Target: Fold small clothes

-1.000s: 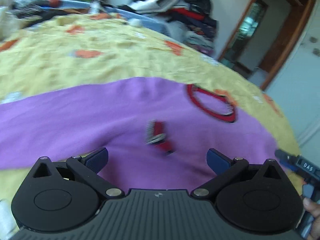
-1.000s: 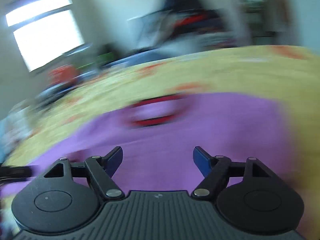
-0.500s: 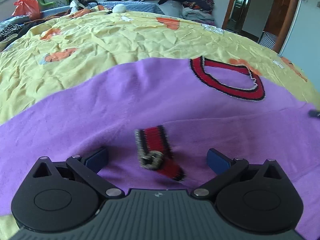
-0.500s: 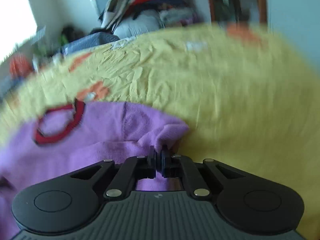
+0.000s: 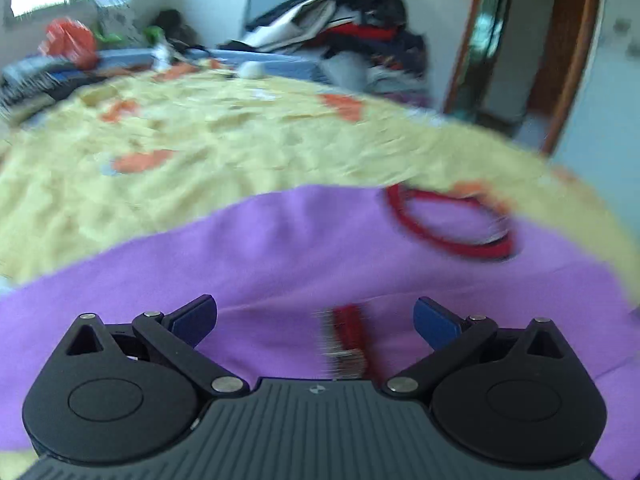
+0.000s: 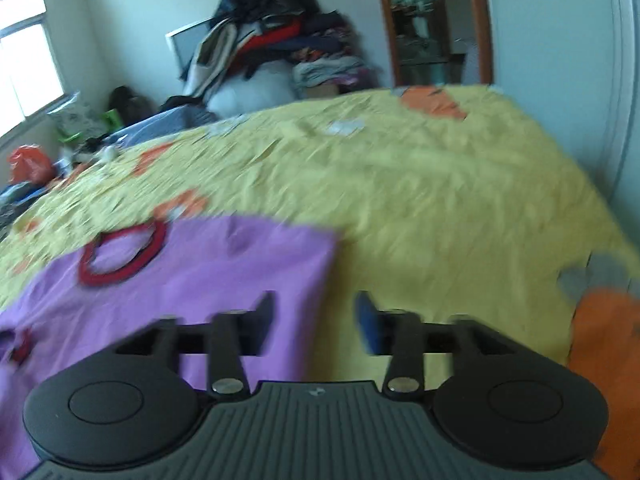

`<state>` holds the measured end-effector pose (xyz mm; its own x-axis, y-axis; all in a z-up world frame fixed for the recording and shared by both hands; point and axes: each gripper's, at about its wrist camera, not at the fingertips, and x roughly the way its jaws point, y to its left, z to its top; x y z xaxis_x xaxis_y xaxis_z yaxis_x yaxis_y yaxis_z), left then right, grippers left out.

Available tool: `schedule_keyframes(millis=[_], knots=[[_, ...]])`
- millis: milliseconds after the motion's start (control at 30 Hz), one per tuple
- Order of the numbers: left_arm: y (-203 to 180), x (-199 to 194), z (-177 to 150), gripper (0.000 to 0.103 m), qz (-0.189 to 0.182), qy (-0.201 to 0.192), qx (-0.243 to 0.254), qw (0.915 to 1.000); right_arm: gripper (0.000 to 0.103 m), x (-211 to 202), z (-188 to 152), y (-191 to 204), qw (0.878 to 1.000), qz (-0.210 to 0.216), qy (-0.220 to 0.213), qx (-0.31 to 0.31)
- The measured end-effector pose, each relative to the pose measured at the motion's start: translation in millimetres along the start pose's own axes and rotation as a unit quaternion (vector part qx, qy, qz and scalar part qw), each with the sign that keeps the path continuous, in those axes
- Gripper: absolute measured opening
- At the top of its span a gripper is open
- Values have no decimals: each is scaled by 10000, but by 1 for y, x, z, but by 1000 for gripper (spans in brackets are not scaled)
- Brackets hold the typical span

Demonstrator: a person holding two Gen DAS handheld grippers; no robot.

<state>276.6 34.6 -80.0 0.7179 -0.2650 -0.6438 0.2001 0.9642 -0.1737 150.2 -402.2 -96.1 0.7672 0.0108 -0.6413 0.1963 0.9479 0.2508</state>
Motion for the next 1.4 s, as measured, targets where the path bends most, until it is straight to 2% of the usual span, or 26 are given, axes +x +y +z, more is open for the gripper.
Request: schedule_keyframes(millis=[67, 100, 167, 233, 267, 300, 333, 433, 500, 533, 600, 667, 700, 767, 800, 833, 867, 900, 933, 1000, 1133, 1167, 1200, 1233, 1300, 1400], knots=[[-14, 9, 2, 103, -412, 176, 55, 9990, 79, 8, -16, 8, 10000, -56, 50, 9], [-23, 16, 1, 103, -416, 217, 190, 9987, 78, 10, -21, 9, 9999, 143, 36, 52], [-40, 35, -5, 103, -71, 323, 678, 9972, 78, 4, -29, 10, 9990, 384, -78, 210], [-48, 56, -14, 103, 500, 555, 1192, 9900, 78, -2, -34, 14, 9992, 265, -257, 180], [-44, 55, -16, 103, 447, 367, 1247, 9905, 78, -6, -34, 19, 9994, 94, -319, -60], [-39, 55, -15, 103, 457, 353, 1281, 9901, 78, -12, -35, 25, 9986, -116, -432, -283], [-33, 55, -13, 103, 532, 453, 1223, 9900, 78, -21, -36, 28, 9977, -139, -571, -337], [-19, 53, -6, 103, 1190, 395, 1340, 9830, 79, -30, -35, 32, 9959, 610, -583, -333], [-8, 51, -4, 103, 1247, 412, 1312, 9826, 79, -28, -36, 43, 9926, 870, -655, -536], [-5, 48, -2, 103, 1370, 446, 1329, 9806, 79, -22, -35, 48, 9918, 957, -620, -583], [-5, 46, -2, 103, 1808, 350, 1544, 9707, 81, -5, -33, 57, 9940, 744, -525, -603], [-4, 45, -3, 103, 1867, 323, 1628, 9683, 83, 22, -32, 60, 9970, 635, 66, -427], [-4, 43, -3, 103, 1928, 335, 1683, 9661, 85, 22, -35, 69, 9960, 566, 21, -688], [-4, 35, 3, 103, 2048, 385, 1600, 9649, 86, 22, -39, 90, 9910, 418, 255, -1247], [-2, 26, 8, 103, 2001, 313, 1424, 9689, 86, 19, -39, 94, 9889, 503, 321, -1361], [-2, 14, 10, 103, 1782, 139, 1228, 9762, 86, 14, -38, 96, 9871, 715, 260, -1410], [-3, 4, 12, 103, 1501, -6, 1020, 9834, 86, 7, -35, 94, 9865, 874, 23, -1383], [-5, -3, 15, 103, 1199, -73, 814, 9894, 86, 3, -30, 94, 9878, 737, -250, -1348], [-8, -5, 16, 103, 908, -96, 648, 9937, 86, 3, -24, 93, 9887, 375, -517, -1359], [-23, 7, 16, 103, 676, 23, 629, 9957, 86, 17, -7, 88, 9870, -278, -765, -1384], [-51, 46, -6, 103, 1076, 312, 1119, 9874, 84, 80, 15, 83, 9859, -407, 127, -1619], [-50, 54, -15, 103, 1160, 388, 1184, 9854, 87, 84, 14, 77, 9876, -332, 104, -1534], [-43, 51, -21, 103, 1065, 205, 1076, 9883, 92, 87, 16, 69, 9898, -346, 105, -1381], [-35, 50, -23, 103, 935, 195, 933, 9910, 95, 87, 18, 62, 9915, -451, 123, -1214], [-17, 47, -20, 103, 829, 368, 656, 9937, 95, 72, 17, 58, 9936, -614, 190, -931], [1, 32, -20, 103, 1095, 392, 772, 9902, 96, 42, -1, 83, 9942, -159, -10, -1060]])
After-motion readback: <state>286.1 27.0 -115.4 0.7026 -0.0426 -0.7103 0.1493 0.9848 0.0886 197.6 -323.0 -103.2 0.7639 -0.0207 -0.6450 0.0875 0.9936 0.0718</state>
